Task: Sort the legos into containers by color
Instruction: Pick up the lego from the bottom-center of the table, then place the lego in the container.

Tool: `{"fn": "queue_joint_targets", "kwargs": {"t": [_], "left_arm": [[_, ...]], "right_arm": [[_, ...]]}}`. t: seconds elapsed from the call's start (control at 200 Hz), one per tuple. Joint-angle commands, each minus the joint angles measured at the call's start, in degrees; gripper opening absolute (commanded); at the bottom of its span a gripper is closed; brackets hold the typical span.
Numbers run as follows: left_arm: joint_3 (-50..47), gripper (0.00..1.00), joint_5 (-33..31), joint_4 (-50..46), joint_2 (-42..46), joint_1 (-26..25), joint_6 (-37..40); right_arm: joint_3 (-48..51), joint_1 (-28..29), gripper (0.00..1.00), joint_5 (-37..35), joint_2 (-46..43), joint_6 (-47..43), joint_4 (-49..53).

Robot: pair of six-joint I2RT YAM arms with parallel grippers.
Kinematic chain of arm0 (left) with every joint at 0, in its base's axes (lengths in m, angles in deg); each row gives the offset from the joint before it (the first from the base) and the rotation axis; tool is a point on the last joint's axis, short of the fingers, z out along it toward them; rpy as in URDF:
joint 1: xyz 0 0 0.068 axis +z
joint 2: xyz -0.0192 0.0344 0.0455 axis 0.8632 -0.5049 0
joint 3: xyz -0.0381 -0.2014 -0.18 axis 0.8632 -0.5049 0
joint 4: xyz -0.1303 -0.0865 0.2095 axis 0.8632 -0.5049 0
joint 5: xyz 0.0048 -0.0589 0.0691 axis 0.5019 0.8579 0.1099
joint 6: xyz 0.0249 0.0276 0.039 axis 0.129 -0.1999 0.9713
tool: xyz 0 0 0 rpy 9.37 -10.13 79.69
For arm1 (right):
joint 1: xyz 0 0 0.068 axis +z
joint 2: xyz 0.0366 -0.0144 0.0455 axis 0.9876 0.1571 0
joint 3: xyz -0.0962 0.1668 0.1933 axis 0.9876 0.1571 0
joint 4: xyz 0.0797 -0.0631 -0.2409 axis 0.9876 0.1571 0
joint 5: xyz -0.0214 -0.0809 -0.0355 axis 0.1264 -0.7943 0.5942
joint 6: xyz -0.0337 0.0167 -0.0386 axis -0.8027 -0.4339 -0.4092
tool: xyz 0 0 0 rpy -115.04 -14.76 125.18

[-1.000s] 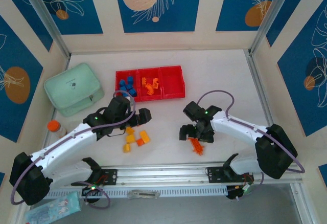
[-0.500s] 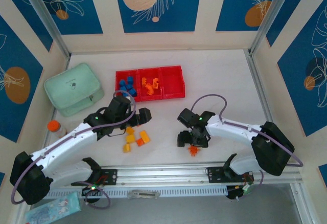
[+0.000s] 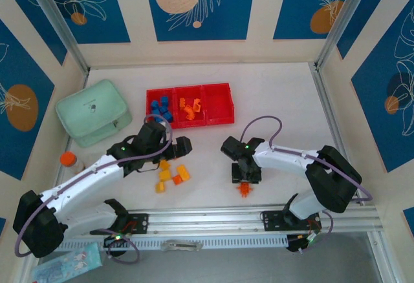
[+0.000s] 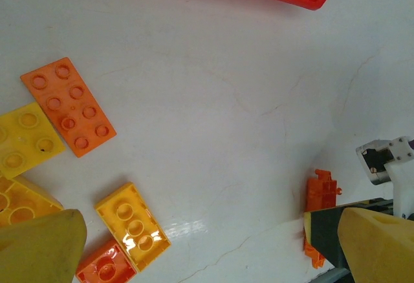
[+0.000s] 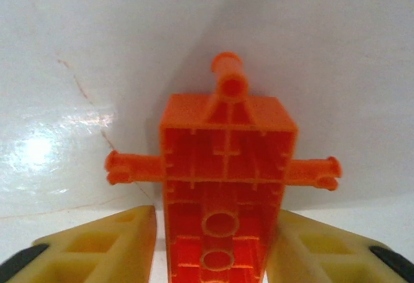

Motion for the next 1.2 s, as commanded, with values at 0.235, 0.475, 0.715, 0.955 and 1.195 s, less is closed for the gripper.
{"fn": "queue_joint_targets", "kwargs": {"t": [0.235,0.475,0.715,0.955,1.195], "left_arm": [[1.8,0.99,-1.2,-0.7,-0.5,-0.4,0.9],[3.9,0.99,-2.4,-5.2,1.8,3.2,3.7],[5.9,0.99,2.4,-9.4,3.9,12.6,8.1],[9.1,0.99,5.2,-11.6,1.8,19.0,12.8],[10.5,0.99,6.7,-8.8,-0.5,21.3,12.9]], "right_arm": [[-6.5,0.9,0.26,-2.9,-2.5,-0.8,3.9],[-19.6,-0.2,0.25,-4.5,0.6,-7.5,2.8],[-39.5,-2.2,0.25,-5.9,15.5,-15.2,-1.1],[-60.7,-5.9,0.25,-5.2,33.3,-20.4,-3.1],[-81.8,-9.1,0.3,-5.8,48.8,-23.8,-1.1]]}}
